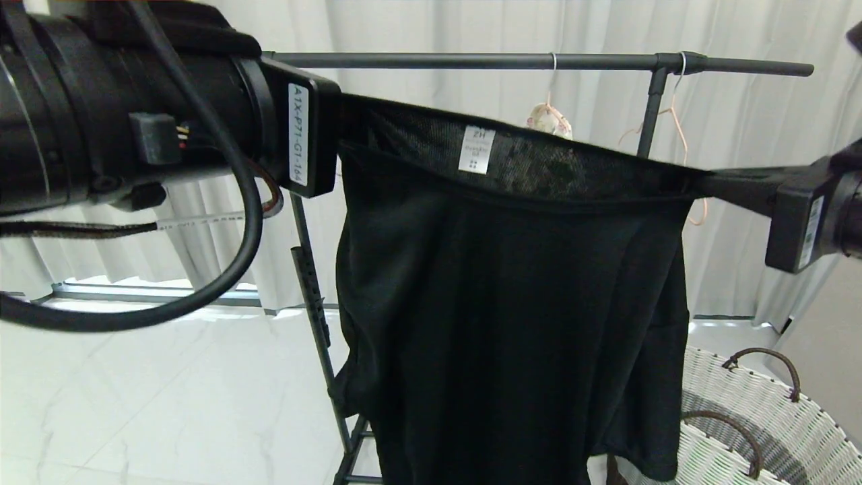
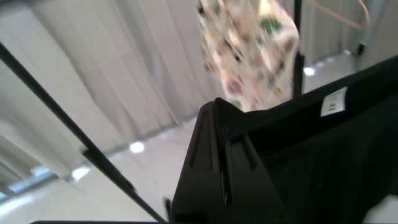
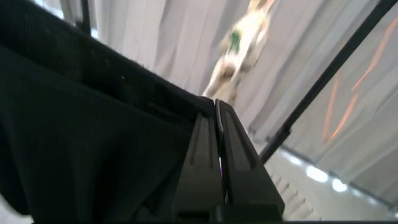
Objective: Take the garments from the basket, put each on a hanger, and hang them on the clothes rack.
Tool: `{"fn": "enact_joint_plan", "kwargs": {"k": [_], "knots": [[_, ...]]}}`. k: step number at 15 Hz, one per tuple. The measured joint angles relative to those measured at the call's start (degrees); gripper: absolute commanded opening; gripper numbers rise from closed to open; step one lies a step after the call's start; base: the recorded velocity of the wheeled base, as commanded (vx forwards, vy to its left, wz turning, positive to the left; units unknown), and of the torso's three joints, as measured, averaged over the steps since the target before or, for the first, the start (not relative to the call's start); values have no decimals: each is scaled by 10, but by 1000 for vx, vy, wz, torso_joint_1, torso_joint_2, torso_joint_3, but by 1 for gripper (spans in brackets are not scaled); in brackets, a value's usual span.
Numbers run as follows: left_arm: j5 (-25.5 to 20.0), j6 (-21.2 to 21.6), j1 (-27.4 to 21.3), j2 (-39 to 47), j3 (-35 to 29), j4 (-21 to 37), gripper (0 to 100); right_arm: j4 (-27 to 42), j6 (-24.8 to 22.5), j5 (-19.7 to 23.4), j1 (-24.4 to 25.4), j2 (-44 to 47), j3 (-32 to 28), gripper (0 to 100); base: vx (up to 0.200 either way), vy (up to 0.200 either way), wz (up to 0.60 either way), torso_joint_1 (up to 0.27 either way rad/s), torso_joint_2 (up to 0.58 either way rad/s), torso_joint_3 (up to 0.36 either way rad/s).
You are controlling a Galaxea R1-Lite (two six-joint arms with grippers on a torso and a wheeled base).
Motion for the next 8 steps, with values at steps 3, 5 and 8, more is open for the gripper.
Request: {"fn": "enact_joint_plan", "kwargs": {"k": [3,5,8], "knots": [[2,36,6,0,-25,1,0,3,-25,-1,0,3,-61,0,0,0,0,0,0,0],[2,66,6,-6,-29,1,0,11,-42,0,0,3,-88,0,0,0,0,0,0,0],[2,89,4,-13,-53,0,0,57,-63,0,0,3,-141,0,0,0,0,0,0,0]]}}
